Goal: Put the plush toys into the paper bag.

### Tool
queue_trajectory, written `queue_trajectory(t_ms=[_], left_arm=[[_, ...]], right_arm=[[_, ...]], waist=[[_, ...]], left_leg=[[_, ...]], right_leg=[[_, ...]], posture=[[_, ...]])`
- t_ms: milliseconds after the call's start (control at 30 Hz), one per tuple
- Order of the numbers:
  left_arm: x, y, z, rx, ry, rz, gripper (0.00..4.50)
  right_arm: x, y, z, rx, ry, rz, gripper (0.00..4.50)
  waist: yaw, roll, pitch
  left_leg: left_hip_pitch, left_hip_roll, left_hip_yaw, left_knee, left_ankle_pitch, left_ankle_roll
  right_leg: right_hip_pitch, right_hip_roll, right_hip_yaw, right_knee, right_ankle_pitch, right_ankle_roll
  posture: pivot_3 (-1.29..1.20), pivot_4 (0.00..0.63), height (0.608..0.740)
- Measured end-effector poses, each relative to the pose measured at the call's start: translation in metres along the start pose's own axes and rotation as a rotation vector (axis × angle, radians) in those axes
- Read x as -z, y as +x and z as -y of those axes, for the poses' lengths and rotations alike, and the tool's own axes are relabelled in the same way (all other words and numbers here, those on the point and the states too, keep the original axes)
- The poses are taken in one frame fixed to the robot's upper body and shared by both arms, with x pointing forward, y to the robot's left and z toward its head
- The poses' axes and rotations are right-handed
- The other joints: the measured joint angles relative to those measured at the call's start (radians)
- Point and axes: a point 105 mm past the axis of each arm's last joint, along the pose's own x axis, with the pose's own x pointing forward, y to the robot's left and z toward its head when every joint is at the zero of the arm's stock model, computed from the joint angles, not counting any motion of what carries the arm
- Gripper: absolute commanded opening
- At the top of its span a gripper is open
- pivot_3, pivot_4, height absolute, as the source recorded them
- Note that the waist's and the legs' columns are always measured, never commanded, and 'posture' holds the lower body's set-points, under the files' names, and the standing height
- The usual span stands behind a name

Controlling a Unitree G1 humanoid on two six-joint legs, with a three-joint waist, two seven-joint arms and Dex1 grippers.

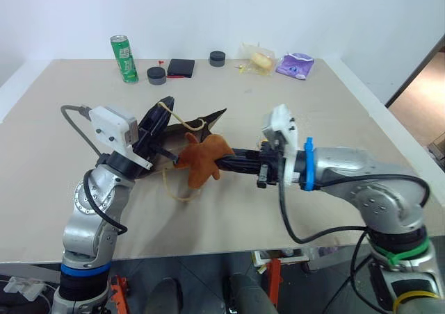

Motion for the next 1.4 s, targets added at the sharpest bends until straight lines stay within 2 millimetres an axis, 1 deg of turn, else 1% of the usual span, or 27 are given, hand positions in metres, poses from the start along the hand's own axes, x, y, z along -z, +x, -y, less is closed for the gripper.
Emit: queue_trajectory(t_ms=[67,167,233,300,367,433,500,533,567,600,633,700,800,867,1000,1067,1167,1233,1267,1400], left_arm=[[0.001,0.0,0.001,0.003,-0.008,-0.006,0.0],[0.003,0.0,0.003,0.007,-0.019,-0.012,0.0],[0.004,0.0,0.005,0.011,-0.024,-0.016,0.0],[0.005,0.0,0.005,0.01,-0.027,-0.02,0.0],[0.006,0.001,0.007,0.016,-0.031,-0.022,0.0],[0.006,0.001,0.007,0.018,-0.032,-0.022,0.0],[0.006,0.0,0.007,0.014,-0.032,-0.024,0.0],[0.007,-0.001,0.007,0.013,-0.033,-0.026,0.0],[0.008,-0.001,0.007,0.012,-0.035,-0.033,0.0],[0.008,-0.001,0.007,0.012,-0.035,-0.033,0.0],[0.007,-0.001,0.008,0.012,-0.035,-0.032,0.0],[0.006,-0.001,0.008,0.01,-0.033,-0.028,0.0],[0.005,-0.001,0.008,0.002,-0.033,-0.026,0.0],[0.005,-0.001,0.008,-0.002,-0.04,-0.025,0.0],[0.006,0.0,0.012,0.001,-0.056,-0.022,0.0],[0.007,0.001,0.012,0.002,-0.059,-0.021,0.0],[0.007,0.001,0.013,0.003,-0.063,-0.021,0.0],[0.007,0.001,0.014,0.003,-0.065,-0.021,0.0],[0.007,0.001,0.014,0.003,-0.065,-0.021,0.0],[0.008,0.001,0.013,-0.001,-0.066,-0.022,0.0]], right_arm=[[0.003,0.008,0.003,0.011,0.018,0.003,0.01],[0.008,0.026,0.01,0.04,0.07,0.013,0.01],[0.009,0.031,0.013,0.061,0.081,0.012,0.01],[0.005,0.042,0.017,0.083,0.134,0.042,0.01],[-0.001,0.047,0.011,0.049,0.178,0.081,0.01],[-0.006,0.049,0.008,0.033,0.195,0.096,0.01],[-0.005,0.047,0.014,0.075,0.202,0.079,0.01],[-0.001,0.047,0.017,0.098,0.207,0.063,0.01],[0.013,0.046,0.031,0.183,0.223,0.001,0.01],[0.013,0.046,0.032,0.185,0.223,-0.001,0.01],[0.02,0.041,0.039,0.237,0.219,-0.033,0.01],[0.029,0.032,0.05,0.309,0.201,-0.078,0.01],[0.032,0.028,0.056,0.354,0.191,-0.096,0.01],[0.033,0.033,0.057,0.367,0.2,-0.086,0.01],[0.025,0.054,0.06,0.382,0.184,-0.051,0.01],[0.028,0.06,0.065,0.406,0.17,-0.053,0.01],[0.038,0.064,0.073,0.452,0.156,-0.078,0.01],[0.037,0.064,0.074,0.453,0.149,-0.075,1.01],[0.036,0.063,0.074,0.453,0.142,-0.071,1.3],[0.026,0.056,0.071,0.44,0.098,-0.051,3.24]], waist=[[0.0,0.0,0.0],[0.0,0.0,0.0],[0.001,0.0,0.0],[0.001,0.0,0.0],[0.0,0.0,0.0],[0.0,0.0,0.0],[0.0,0.0,0.0],[0.0,0.0,0.0],[0.0,0.0,0.0],[0.0,0.0,0.0],[0.001,0.0,0.0],[0.001,0.0,0.0],[-0.002,0.0,0.0],[-0.003,0.0,0.0],[-0.002,0.0,0.0],[-0.002,0.0,0.0],[-0.002,0.0,0.0],[-0.002,0.0,0.0],[-0.002,0.0,0.0],[-0.001,0.0,0.0]], left_leg=[[-0.001,0.0,0.0,0.0,0.0,0.0],[-0.002,-0.001,-0.001,0.0,0.0,0.0],[-0.002,-0.001,-0.001,0.0,0.0,0.0],[-0.002,-0.001,-0.001,0.0,0.0,0.0],[-0.002,0.0,-0.002,0.0,0.0,0.0],[-0.002,0.0,-0.002,0.0,0.0,0.0],[-0.002,0.0,-0.002,0.0,0.0,0.0],[-0.002,-0.001,-0.002,0.0,0.0,0.0],[-0.002,-0.001,-0.002,0.0,0.0,0.0],[-0.002,-0.001,-0.002,0.0,0.0,0.0],[-0.002,-0.001,-0.002,0.0,0.0,0.0],[-0.002,-0.002,-0.002,0.0,0.0,0.0],[-0.002,-0.001,-0.001,0.0,0.0,0.0],[-0.002,0.0,-0.002,0.0,0.0,0.0],[-0.002,0.003,-0.003,0.0,0.0,0.0],[-0.002,0.003,-0.003,0.0,0.0,0.0],[-0.002,0.002,-0.003,0.0,0.0,0.0],[-0.003,0.002,-0.003,0.0,0.0,0.0],[-0.003,0.002,-0.003,0.0,0.0,0.0],[-0.003,0.002,-0.003,0.0,0.0,0.0]], right_leg=[[0.0,0.0,0.0,0.0,0.0,0.0],[-0.001,-0.001,0.0,0.0,0.001,0.004],[-0.001,-0.001,-0.001,0.0,0.001,0.004],[-0.001,0.0,-0.001,0.0,0.001,0.003],[-0.001,0.0,-0.002,0.0,0.001,0.004],[-0.001,0.0,-0.002,0.0,0.001,0.004],[0.0,-0.001,-0.002,0.0,0.001,0.003],[0.0,-0.001,-0.002,0.0,0.0,0.001],[-0.001,-0.001,-0.002,0.0,-0.001,0.001],[0.0,-0.002,-0.002,0.0,-0.001,0.001],[-0.001,-0.002,-0.002,0.0,-0.001,0.001],[-0.001,-0.002,-0.001,0.0,-0.001,0.001],[-0.001,-0.001,-0.001,0.0,0.0,0.002],[-0.001,0.001,-0.001,0.0,0.001,0.003],[-0.001,0.004,-0.003,0.0,0.002,0.001],[-0.001,0.004,-0.003,0.0,0.002,0.001],[-0.001,0.003,-0.003,0.0,0.002,0.001],[-0.002,0.002,-0.003,0.0,0.002,0.002],[-0.001,0.002,-0.003,0.0,0.002,0.002],[-0.002,0.002,-0.003,0.0,0.002,0.002]], posture=[[0.0,0.15,0.74],[0.0,0.15,0.74],[0.0,0.15,0.74],[0.0,0.15,0.74],[0.0,0.15,0.74],[0.0,0.15,0.74],[0.0,0.15,0.74],[0.0,0.15,0.74],[0.0,0.15,0.74],[0.0,0.15,0.74],[0.0,0.15,0.74],[0.0,0.15,0.74],[0.0,0.15,0.74],[0.0,0.15,0.74],[0.0,0.15,0.74],[0.0,0.15,0.74],[0.0,0.15,0.74],[0.0,0.15,0.74],[0.0,0.15,0.74],[0.0,0.15,0.74]])
